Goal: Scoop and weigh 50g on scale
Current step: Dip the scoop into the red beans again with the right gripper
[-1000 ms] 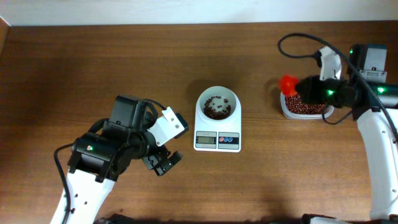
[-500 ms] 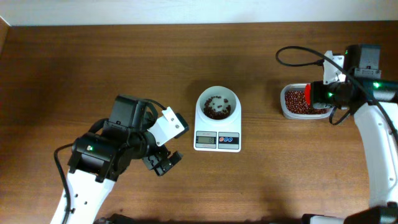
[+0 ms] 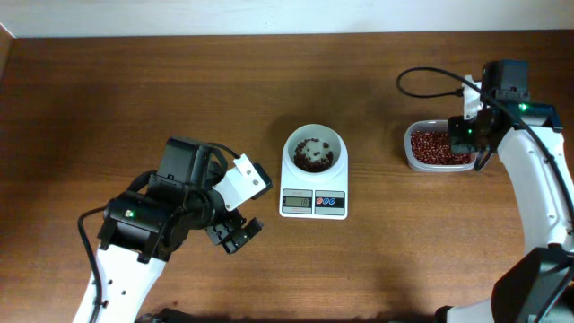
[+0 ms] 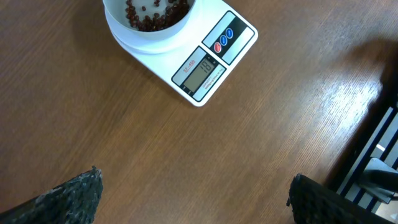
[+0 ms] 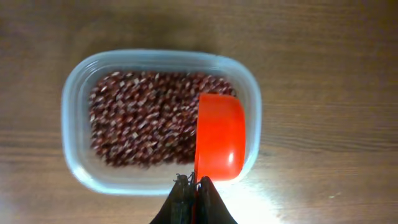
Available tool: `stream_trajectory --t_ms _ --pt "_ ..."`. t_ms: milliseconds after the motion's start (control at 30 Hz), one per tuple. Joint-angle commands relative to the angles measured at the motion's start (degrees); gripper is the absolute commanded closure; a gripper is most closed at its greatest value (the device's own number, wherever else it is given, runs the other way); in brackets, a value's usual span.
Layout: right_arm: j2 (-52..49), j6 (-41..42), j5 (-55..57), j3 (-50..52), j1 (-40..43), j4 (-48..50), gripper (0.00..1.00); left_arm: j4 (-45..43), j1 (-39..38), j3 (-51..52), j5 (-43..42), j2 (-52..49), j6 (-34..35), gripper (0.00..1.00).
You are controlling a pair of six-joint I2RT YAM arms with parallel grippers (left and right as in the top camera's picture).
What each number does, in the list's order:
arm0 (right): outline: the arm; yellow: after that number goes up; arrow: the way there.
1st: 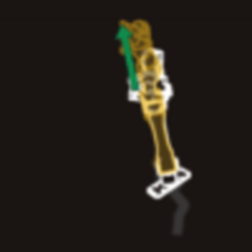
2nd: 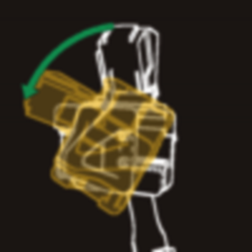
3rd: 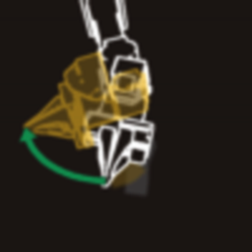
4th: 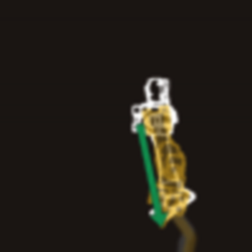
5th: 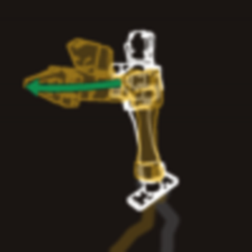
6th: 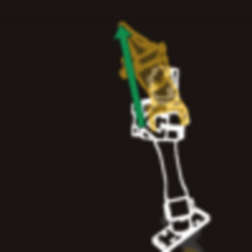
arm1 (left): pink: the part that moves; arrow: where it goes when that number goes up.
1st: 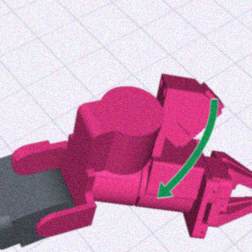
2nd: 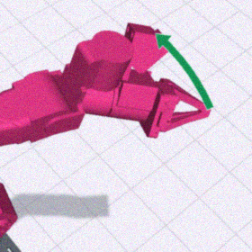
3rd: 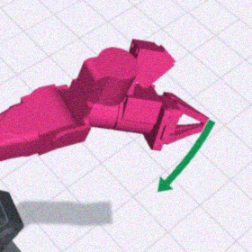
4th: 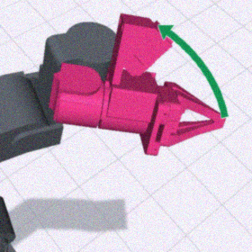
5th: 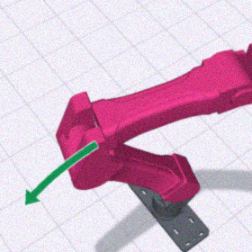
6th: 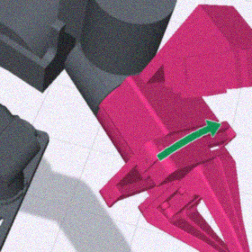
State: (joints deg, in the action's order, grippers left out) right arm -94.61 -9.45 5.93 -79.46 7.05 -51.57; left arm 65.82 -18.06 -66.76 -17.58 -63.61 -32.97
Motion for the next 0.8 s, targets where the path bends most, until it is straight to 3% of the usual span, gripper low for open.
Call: stream_trajectory --t_ms 0,200,500,767 --pt "-2.99 -1.31 2.54 0.57 0.09 1.27 0.96 0.04 0.24 -1.01 -0.2 0.63 0.76 0.01" --pt "-6.84 -2.16 8.55 0.57 -0.02 1.51 0.96 0.04 0.24 -1.01 -0.2 0.63 0.76 0.01" --pt "-7.04 -2.34 9.05 1.22 -2.6 1.44 0.96 0.04 0.24 -1.01 -0.2 0.63 0.74 0.01" --pt "-7.04 -2.36 -2.75 4.33 -2.95 2.54 0.96 0.04 0.24 -1.01 -0.2 0.63 0.76 0.01"
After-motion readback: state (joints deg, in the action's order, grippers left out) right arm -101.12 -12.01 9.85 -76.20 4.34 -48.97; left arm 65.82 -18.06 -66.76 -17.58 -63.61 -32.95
